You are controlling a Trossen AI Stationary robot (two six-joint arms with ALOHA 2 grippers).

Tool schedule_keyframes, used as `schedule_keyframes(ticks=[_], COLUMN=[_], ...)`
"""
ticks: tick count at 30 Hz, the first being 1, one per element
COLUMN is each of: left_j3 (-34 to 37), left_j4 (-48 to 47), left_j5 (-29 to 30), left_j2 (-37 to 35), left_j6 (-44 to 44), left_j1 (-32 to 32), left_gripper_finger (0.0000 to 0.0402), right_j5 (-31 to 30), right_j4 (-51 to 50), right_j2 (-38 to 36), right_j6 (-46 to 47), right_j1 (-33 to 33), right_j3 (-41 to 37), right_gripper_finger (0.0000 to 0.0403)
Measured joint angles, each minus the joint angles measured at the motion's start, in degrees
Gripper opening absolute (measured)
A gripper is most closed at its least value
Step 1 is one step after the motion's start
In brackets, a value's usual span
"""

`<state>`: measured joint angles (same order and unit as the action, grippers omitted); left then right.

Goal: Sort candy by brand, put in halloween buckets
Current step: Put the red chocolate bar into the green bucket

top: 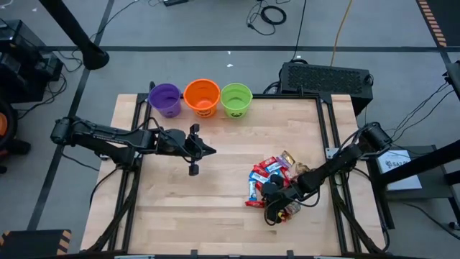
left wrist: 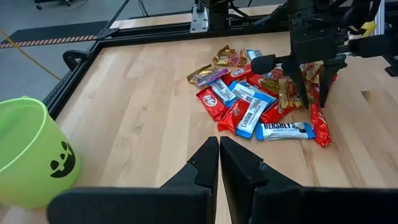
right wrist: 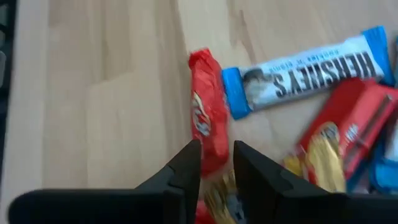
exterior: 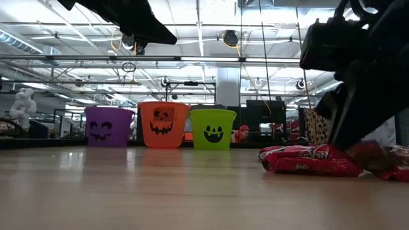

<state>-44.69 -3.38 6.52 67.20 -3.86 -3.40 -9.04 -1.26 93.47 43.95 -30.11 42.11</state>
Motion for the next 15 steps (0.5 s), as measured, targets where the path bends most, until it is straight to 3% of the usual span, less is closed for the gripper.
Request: schedule_keyframes(ticks=[7,15], left_j3=[0.0,0.0], left_j4=[0.0,-0.02], left_j5=[0.0,0.0], left_j2=[0.0,0.0], left_j6=[0.07,0.11], left_j1=[0.0,0.0], left_gripper_finger=[0.0025,0.0025], right_j5=[0.02,-0.5], right_j4=[0.16,1.17], right_j2=[0.0,-0.44], right_j6=[0.0,-2.96], right_j1=[0.0,0.32], right_j3=[0.0,0.18], right_gripper_finger=[0.001,0.0003])
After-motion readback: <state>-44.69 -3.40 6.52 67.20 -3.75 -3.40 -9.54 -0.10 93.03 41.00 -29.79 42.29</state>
